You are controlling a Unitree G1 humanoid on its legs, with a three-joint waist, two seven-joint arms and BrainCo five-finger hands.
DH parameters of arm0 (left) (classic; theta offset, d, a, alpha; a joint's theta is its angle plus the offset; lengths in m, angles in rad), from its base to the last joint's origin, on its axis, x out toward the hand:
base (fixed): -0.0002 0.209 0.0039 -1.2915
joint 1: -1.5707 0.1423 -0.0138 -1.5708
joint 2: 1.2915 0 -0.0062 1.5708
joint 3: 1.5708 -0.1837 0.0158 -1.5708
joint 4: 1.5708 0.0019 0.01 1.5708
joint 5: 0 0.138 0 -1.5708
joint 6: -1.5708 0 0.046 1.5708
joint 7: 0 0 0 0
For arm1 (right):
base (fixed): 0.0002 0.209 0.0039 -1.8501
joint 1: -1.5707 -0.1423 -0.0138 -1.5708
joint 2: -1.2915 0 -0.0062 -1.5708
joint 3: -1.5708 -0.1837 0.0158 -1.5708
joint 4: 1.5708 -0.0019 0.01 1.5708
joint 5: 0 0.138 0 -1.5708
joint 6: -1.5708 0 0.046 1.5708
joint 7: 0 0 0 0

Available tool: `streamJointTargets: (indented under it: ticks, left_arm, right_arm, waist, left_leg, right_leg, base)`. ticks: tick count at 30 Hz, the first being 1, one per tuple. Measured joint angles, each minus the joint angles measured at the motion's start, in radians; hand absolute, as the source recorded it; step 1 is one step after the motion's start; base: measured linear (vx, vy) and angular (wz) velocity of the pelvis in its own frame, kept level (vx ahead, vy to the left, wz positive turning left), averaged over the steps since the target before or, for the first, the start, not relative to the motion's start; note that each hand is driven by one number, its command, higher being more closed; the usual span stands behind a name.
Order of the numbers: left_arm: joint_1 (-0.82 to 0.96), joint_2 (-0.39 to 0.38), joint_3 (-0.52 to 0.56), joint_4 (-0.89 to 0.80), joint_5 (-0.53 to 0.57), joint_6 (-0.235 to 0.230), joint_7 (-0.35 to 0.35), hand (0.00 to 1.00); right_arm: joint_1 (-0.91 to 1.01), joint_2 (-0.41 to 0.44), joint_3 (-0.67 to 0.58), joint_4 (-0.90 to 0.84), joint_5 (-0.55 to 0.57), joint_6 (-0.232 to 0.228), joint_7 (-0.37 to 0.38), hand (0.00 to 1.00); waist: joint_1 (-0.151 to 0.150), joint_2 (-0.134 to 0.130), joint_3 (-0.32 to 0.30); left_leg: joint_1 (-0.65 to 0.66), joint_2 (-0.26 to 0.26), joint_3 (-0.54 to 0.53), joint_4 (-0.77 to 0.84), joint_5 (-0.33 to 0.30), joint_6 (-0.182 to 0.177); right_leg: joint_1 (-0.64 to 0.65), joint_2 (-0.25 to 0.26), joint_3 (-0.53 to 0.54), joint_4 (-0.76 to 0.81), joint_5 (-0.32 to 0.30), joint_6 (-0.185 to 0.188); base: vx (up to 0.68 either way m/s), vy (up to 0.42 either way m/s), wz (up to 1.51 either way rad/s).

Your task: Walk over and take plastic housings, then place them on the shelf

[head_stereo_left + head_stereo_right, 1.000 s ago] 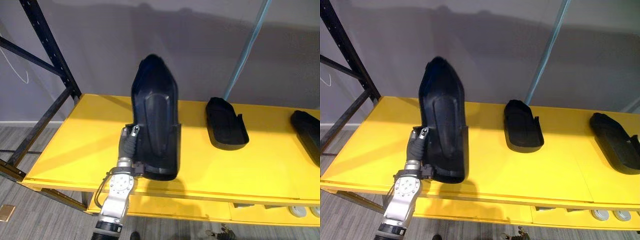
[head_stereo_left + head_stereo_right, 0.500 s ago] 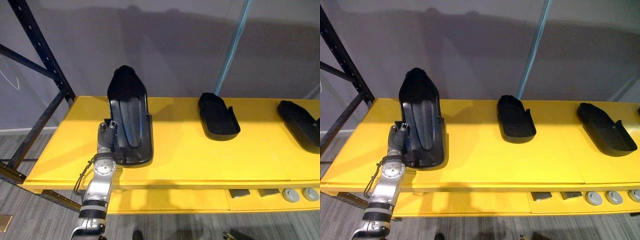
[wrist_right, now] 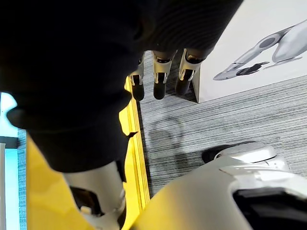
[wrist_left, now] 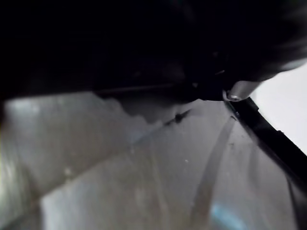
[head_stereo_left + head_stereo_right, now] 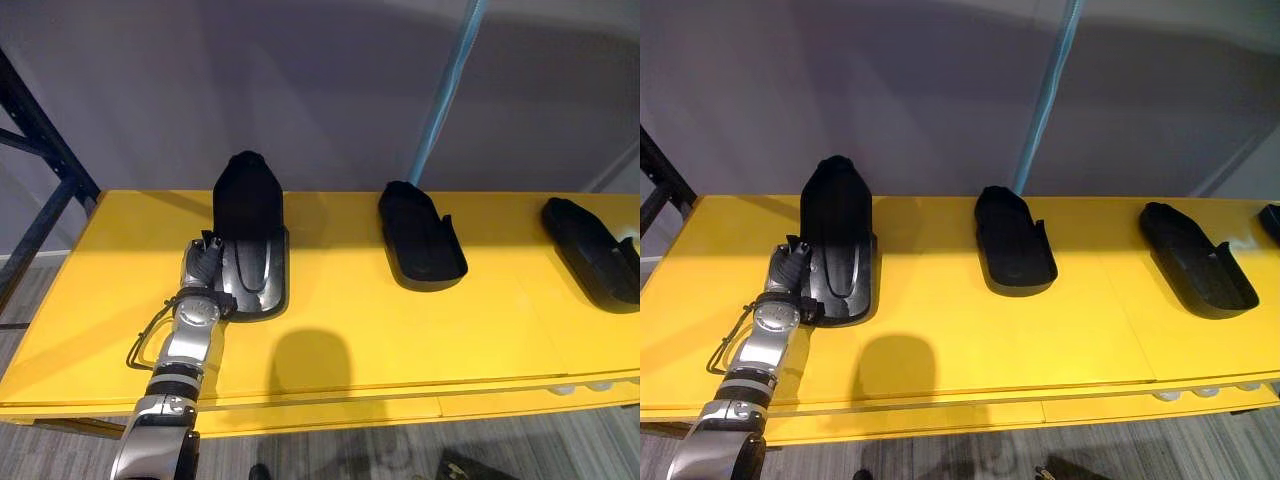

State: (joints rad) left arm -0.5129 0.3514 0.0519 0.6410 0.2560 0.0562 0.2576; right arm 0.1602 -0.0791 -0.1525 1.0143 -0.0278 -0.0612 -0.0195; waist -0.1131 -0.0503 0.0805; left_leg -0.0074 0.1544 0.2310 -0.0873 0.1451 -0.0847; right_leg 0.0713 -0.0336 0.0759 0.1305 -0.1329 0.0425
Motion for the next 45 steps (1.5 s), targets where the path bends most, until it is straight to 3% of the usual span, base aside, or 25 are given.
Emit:
streamJointTargets:
  ticks: [1,2,8,15,23,31,38,45]
  left_arm:
    - [-0.006,0.004,0.001,0.017,0.017,0.004,-0.001,1.00]
    - [-0.007,0.006,0.001,0.023,0.025,0.004,-0.002,0.00]
    - [-0.048,0.012,0.002,0.088,0.052,0.016,-0.008,0.00]
    - [-0.052,-0.006,0.040,0.087,0.053,0.034,-0.008,0.00]
    - [-0.054,-0.030,0.084,0.018,0.052,0.048,0.021,0.00]
    - [-0.015,-0.051,0.092,-0.131,0.051,0.051,0.060,0.00]
    - [0.049,-0.123,0.087,-0.393,-0.001,-0.016,0.109,0.00]
    - [0.197,-0.163,0.027,-0.741,-0.038,-0.125,0.106,0.00]
  right_arm:
    - [-0.001,0.000,0.001,0.000,0.000,0.000,0.000,0.00]
    - [-0.001,0.000,0.001,0.000,0.000,0.000,0.000,0.00]
    - [-0.002,-0.001,0.001,0.005,0.000,-0.005,0.001,0.00]
    - [0.007,-0.002,-0.001,-0.011,0.000,-0.007,0.001,0.00]
    - [0.007,0.004,-0.001,-0.013,0.000,-0.005,0.002,0.00]
    - [-0.005,-0.002,0.018,-0.003,-0.002,-0.004,0.004,0.00]
    - [-0.005,-0.003,0.017,-0.004,-0.002,-0.004,0.003,0.00]
    - [0.008,-0.004,0.016,-0.001,0.000,-0.006,0.002,0.00]
  waist:
    - [-0.007,0.000,0.000]
    - [-0.012,0.001,0.001]
    - [-0.015,0.006,0.009]
    - [-0.017,0.012,0.027]
    - [-0.005,-0.002,0.030]
    - [0.013,-0.008,0.032]
    - [0.014,-0.007,0.035]
    - [0.018,-0.004,0.038]
  left_leg:
    - [0.000,0.001,0.002,0.000,0.002,-0.002]
    - [0.001,0.001,0.005,0.000,0.002,-0.002]
    - [0.002,0.001,0.022,-0.005,0.007,-0.002]
    - [-0.020,-0.016,-0.002,-0.006,0.005,-0.003]
    - [-0.036,-0.056,-0.018,-0.005,0.017,0.015]
    - [-0.007,-0.045,-0.019,-0.004,0.018,0.015]
    - [-0.007,-0.037,-0.019,-0.006,0.015,0.012]
    - [-0.020,-0.041,-0.043,-0.006,0.013,0.004]
  right_leg:
    - [0.000,0.000,0.001,0.000,0.000,0.000]
    - [-0.001,0.000,0.002,0.000,0.000,-0.001]
    - [-0.020,-0.005,0.021,-0.006,0.006,-0.010]
    - [-0.018,-0.020,-0.002,-0.036,-0.012,0.007]
    - [0.000,-0.050,-0.006,-0.059,-0.004,0.008]
    - [0.033,-0.035,-0.010,-0.049,-0.003,0.009]
    - [0.029,-0.030,-0.010,-0.050,-0.010,0.001]
    - [0.024,-0.031,-0.029,-0.048,-0.020,-0.003]
  base:
    - [-0.05,-0.011,-0.07]
    - [-0.09,-0.010,-0.09]
    - [-0.16,0.005,-0.17]
    - [-0.19,0.024,0.09]
    - [0.05,0.037,0.12]
    - [0.08,-0.030,0.05]
    - [-0.06,-0.007,-0.02]
    - [-0.10,0.008,0.09]
